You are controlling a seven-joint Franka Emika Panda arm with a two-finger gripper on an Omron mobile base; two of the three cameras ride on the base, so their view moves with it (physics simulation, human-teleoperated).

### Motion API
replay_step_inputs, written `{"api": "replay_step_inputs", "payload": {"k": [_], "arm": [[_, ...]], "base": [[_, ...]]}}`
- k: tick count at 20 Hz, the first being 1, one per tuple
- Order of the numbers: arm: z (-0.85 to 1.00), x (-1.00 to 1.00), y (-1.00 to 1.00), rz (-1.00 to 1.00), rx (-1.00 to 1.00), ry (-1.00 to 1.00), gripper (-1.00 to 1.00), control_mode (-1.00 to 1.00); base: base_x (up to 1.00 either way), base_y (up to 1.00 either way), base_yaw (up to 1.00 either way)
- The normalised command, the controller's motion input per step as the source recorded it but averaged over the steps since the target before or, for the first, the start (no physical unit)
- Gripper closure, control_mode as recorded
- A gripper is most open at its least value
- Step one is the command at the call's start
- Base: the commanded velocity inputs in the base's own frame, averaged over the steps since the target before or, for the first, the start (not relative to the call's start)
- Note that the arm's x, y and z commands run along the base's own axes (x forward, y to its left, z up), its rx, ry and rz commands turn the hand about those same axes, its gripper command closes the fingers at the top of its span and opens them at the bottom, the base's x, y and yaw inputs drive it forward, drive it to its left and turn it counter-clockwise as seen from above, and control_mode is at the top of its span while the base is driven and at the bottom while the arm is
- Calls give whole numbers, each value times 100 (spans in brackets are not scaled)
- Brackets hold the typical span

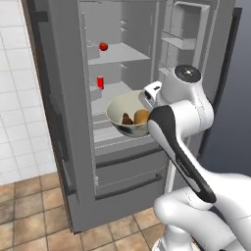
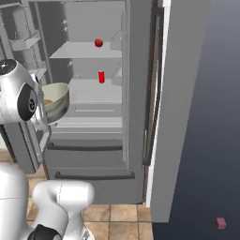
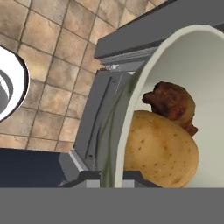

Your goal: Pick the chicken drumstick and potato from their plates and place them in the bowl. Then put the bowl in the fridge.

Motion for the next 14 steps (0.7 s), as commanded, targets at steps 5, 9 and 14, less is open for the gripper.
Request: {"api": "replay_step_inputs", "payload": {"k": [5,9,14], "arm": [[0,0,0,0,0,0,100,100],[0,0,0,0,0,0,100,100],[0,0,0,0,0,0,100,100]], "base": [[28,-50,2],[25,-38,-1],[12,-3,1]]}}
